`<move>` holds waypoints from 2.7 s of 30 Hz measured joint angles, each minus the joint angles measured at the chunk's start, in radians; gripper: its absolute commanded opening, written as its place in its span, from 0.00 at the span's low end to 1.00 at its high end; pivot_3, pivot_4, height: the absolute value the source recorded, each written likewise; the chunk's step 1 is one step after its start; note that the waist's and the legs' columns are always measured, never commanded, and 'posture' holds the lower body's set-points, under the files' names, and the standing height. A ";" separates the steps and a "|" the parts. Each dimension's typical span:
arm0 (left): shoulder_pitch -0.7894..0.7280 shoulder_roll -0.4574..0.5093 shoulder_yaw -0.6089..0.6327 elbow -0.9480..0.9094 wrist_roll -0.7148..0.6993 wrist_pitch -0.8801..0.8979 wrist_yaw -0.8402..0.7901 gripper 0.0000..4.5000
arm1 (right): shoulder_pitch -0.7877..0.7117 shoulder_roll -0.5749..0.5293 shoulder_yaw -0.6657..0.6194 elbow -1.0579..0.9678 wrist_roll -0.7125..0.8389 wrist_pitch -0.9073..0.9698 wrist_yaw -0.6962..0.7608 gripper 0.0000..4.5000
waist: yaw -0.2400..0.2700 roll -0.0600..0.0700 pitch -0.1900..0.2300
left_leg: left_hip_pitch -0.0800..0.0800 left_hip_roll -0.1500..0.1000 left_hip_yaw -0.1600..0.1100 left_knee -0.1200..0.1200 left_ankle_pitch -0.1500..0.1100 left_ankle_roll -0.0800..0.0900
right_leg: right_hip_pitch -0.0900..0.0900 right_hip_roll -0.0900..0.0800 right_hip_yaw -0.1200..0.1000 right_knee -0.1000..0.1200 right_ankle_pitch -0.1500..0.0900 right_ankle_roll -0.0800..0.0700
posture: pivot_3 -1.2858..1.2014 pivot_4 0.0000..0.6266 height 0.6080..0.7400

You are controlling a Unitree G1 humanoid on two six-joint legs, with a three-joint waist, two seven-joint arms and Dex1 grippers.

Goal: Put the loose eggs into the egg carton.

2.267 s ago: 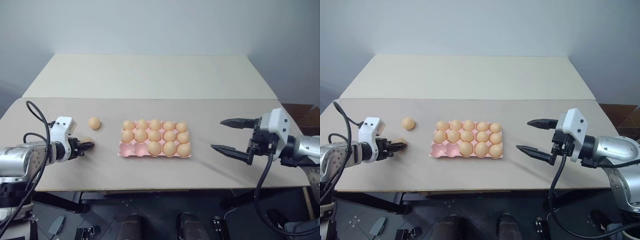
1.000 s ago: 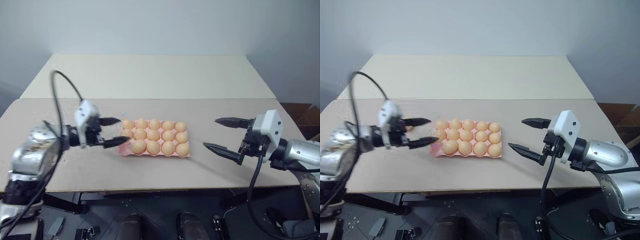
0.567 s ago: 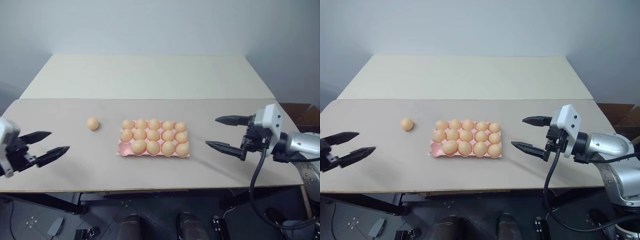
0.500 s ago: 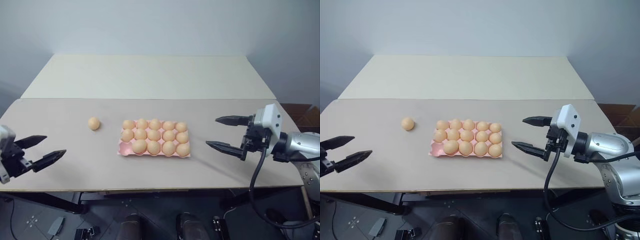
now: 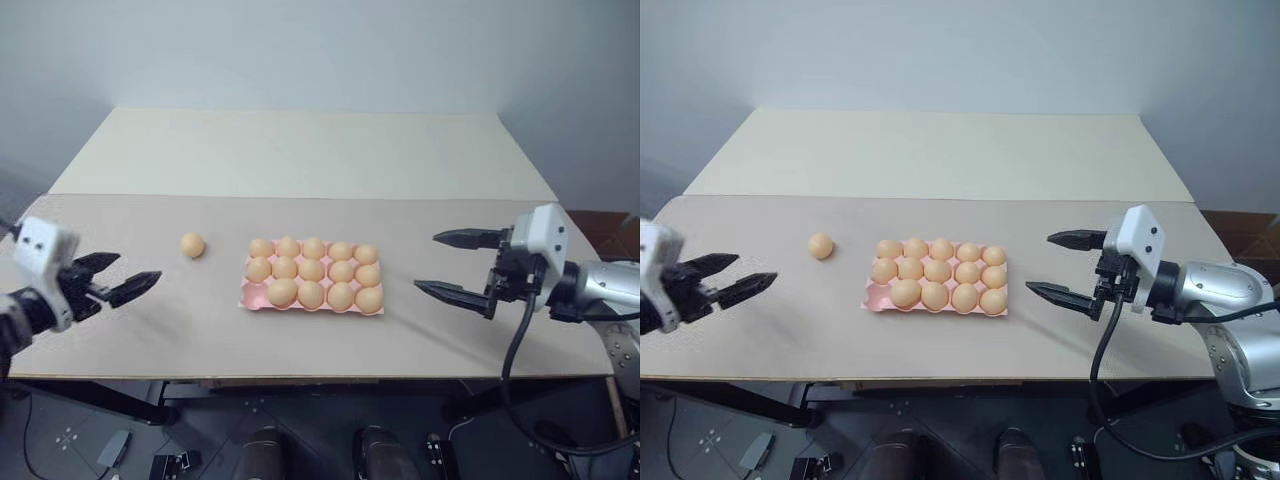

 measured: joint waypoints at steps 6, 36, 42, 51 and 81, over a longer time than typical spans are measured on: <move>-0.306 -0.188 -0.175 0.241 0.126 0.065 0.255 0.99 | 0.004 -0.005 -0.008 -0.020 0.007 0.007 -0.013 1.00 | -0.005 -0.002 -0.001 | -0.002 -0.001 0.000 0.000 0.000 0.000 | -0.001 -0.001 0.001 -0.001 0.002 0.002 | 0.52 0.24 1.00; -0.136 0.064 -0.312 0.237 0.146 -0.415 -0.382 0.38 | 0.166 -0.008 -0.130 -0.190 0.068 0.074 -0.098 1.00 | -0.022 -0.002 -0.001 | -0.001 0.000 0.002 0.001 0.000 -0.001 | -0.002 -0.002 0.001 0.000 0.002 -0.002 | 0.52 0.24 1.00; -0.088 0.080 -0.340 0.195 0.082 -0.563 -0.664 0.38 | 0.176 0.011 -0.130 -0.212 0.068 0.074 -0.129 1.00 | 0.008 -0.001 -0.002 | -0.003 0.000 0.002 0.005 0.001 0.000 | -0.001 -0.001 0.000 0.000 -0.002 -0.007 | 0.52 0.24 1.00; -0.187 -0.059 -0.480 0.223 0.157 -0.602 -0.632 0.38 | 0.204 0.022 -0.132 -0.235 0.068 0.073 -0.144 1.00 | -0.002 -0.001 -0.002 | -0.007 0.000 0.001 0.008 -0.001 0.003 | -0.002 -0.001 0.000 -0.002 0.004 0.003 | 0.52 0.24 1.00; 0.375 0.090 0.209 0.044 -0.005 -0.549 -0.643 1.00 | 0.099 0.004 -0.059 -0.041 0.022 0.055 -0.053 1.00 | -0.002 -0.001 -0.002 | -0.006 0.002 0.001 0.007 -0.001 0.003 | -0.003 -0.002 -0.001 -0.002 0.002 0.001 | 0.52 0.24 1.00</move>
